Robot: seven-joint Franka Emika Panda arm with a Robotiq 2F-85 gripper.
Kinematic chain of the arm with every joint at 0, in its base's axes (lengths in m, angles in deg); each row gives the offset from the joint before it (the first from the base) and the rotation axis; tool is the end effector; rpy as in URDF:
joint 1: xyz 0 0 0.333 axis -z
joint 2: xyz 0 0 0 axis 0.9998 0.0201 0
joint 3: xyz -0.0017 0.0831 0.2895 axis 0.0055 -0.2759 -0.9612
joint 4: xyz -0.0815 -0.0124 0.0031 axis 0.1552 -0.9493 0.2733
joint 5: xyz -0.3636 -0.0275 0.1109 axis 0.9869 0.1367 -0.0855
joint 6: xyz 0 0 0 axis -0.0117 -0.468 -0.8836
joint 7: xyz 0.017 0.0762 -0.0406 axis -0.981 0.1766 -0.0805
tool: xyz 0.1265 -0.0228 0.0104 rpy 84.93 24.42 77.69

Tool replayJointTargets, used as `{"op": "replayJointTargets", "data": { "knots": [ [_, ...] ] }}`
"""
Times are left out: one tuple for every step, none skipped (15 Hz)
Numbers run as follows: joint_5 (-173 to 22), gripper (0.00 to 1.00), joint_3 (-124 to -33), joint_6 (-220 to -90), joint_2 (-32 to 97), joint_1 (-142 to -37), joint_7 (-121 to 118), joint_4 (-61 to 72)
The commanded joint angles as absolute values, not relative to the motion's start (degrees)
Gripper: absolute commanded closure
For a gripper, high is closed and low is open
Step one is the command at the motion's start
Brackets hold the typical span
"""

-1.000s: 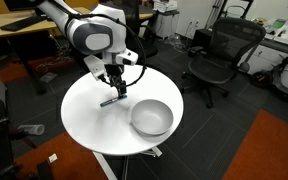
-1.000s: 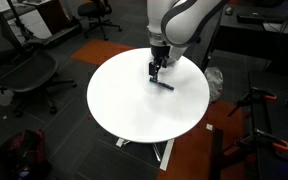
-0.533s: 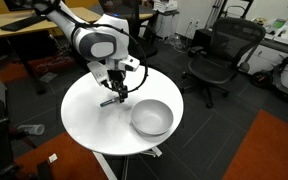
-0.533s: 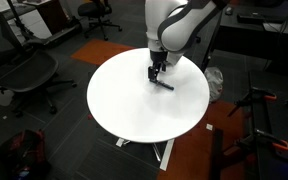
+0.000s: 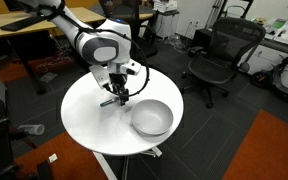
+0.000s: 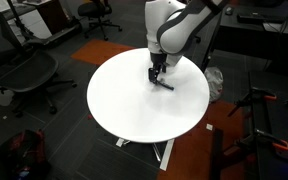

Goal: Move the marker to the left

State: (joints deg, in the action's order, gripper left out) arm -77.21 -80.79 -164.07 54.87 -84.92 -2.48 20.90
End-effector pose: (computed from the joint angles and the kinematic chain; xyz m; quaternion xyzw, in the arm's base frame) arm 0.6035 -0.0564 0.1157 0.9960 -0.0835 -0.0283 0.0137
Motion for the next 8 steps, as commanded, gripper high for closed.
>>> {"op": "replayJointTargets", "data": {
  "knots": [
    [-78.45, 0.0, -80.54, -162.37, 55.62, -84.96, -1.19, 19.42],
    [-78.36, 0.25, -80.5, -162.45, 55.71, -85.0, -1.17, 19.42],
    [-78.33, 0.26, -80.48, -162.46, 55.79, -85.03, -1.2, 19.4],
    [-78.35, 0.34, -80.49, -162.46, 55.85, -85.02, -1.21, 19.39],
    [-78.37, 0.41, -80.5, -162.46, 55.92, -85.01, -1.21, 19.37],
    [-78.45, 0.51, -80.56, -162.43, 55.99, -84.95, -1.17, 19.34],
    [-78.47, 0.58, -80.56, -162.44, 56.05, -84.95, -1.2, 19.32],
    [-78.47, 0.66, -80.56, -162.45, 56.08, -84.96, -1.21, 19.31]
  ]
}}
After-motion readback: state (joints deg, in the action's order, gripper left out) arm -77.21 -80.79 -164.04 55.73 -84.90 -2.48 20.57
